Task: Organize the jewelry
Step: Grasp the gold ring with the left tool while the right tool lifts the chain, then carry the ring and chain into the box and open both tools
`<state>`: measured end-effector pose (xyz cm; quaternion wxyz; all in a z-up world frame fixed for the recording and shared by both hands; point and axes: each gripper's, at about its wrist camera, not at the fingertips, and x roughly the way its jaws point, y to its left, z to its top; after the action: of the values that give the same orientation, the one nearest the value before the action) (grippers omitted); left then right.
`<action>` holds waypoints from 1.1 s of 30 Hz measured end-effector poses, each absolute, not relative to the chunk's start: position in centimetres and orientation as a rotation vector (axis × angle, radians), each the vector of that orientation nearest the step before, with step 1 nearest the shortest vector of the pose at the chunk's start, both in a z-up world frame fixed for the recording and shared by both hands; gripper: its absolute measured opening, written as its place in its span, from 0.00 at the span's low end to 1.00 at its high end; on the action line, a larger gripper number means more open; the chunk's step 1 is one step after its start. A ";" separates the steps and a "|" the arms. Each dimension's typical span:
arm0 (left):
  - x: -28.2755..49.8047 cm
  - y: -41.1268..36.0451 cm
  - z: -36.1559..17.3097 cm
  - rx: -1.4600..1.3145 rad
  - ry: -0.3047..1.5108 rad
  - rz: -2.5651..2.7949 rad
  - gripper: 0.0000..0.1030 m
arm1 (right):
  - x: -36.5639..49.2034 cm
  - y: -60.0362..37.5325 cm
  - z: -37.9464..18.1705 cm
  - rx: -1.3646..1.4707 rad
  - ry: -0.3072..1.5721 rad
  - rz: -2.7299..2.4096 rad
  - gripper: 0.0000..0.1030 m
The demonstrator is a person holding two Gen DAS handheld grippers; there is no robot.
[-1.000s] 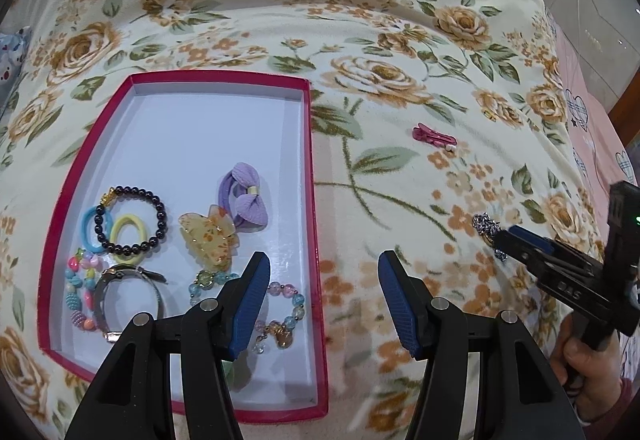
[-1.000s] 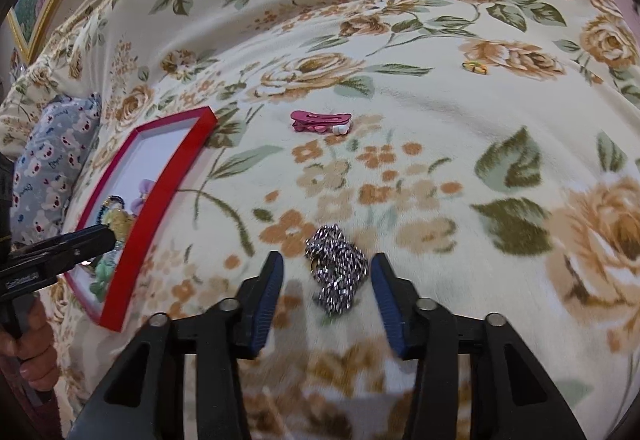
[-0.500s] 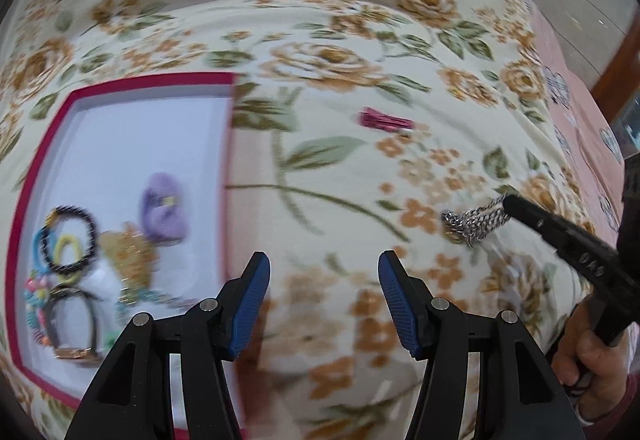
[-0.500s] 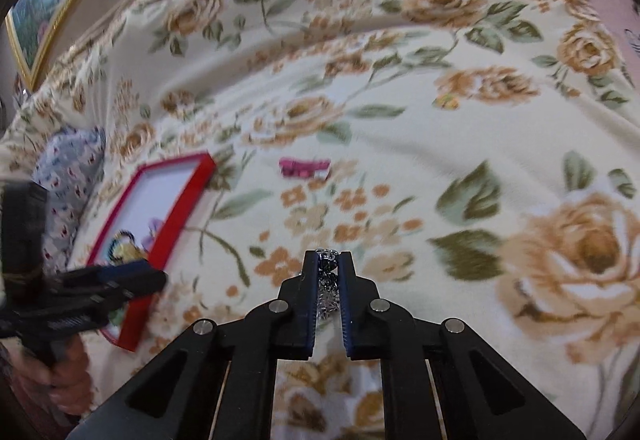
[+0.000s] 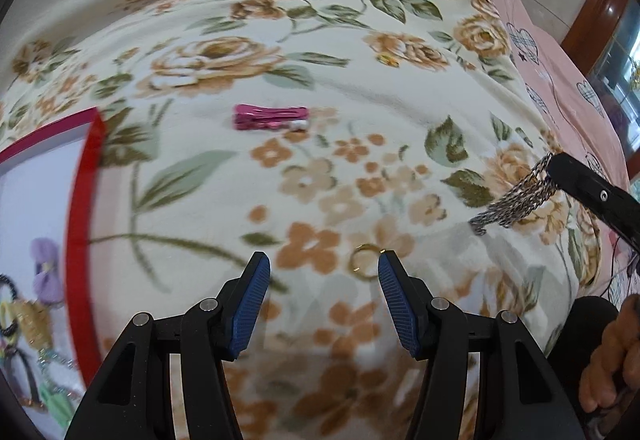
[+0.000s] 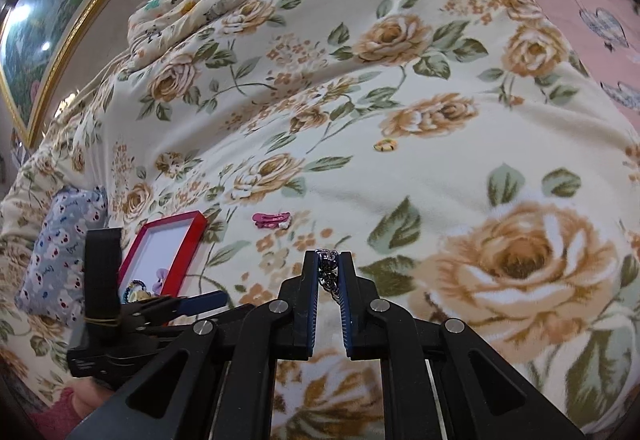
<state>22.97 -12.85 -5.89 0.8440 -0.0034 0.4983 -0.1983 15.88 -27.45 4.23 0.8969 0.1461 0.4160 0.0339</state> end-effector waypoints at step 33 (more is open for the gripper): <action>17.2 -3.5 -0.4 -0.028 0.911 -0.285 0.21 | 17.4 -19.2 5.7 0.275 0.871 0.266 0.09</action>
<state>17.23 -3.52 -0.45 0.8882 -0.0136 0.4382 -0.1372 17.41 -19.17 5.73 0.8889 0.1325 0.4194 0.1282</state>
